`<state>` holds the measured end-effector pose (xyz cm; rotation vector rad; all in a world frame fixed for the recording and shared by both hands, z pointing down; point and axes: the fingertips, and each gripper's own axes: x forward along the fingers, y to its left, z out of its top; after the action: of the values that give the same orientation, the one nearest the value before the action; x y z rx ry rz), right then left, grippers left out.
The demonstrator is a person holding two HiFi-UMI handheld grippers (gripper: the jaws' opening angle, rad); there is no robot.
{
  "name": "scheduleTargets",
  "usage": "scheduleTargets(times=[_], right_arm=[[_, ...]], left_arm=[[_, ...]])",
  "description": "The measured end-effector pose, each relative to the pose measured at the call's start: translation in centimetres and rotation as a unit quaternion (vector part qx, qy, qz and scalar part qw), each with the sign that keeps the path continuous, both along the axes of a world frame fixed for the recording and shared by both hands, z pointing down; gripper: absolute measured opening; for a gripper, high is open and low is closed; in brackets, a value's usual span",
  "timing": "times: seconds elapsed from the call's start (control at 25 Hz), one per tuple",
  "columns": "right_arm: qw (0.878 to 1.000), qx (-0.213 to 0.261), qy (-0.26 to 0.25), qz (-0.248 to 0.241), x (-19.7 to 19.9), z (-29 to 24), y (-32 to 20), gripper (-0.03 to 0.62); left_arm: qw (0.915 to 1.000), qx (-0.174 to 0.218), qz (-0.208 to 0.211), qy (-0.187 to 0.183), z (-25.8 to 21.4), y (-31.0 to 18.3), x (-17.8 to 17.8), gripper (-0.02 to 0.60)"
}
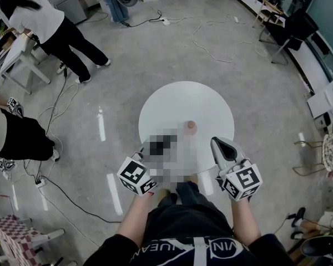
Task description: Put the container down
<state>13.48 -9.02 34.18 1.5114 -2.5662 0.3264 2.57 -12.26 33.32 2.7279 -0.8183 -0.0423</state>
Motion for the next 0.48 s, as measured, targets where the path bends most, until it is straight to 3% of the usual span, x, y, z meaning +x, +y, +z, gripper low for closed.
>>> scheduleTargets(times=[0.48], right_arm=[[1.0, -0.015, 0.005, -0.009, 0.0, 1.2, -0.7, 0.006]], left_arm=[[1.0, -0.008, 0.0, -0.002, 0.7, -0.7, 0.4, 0.014]])
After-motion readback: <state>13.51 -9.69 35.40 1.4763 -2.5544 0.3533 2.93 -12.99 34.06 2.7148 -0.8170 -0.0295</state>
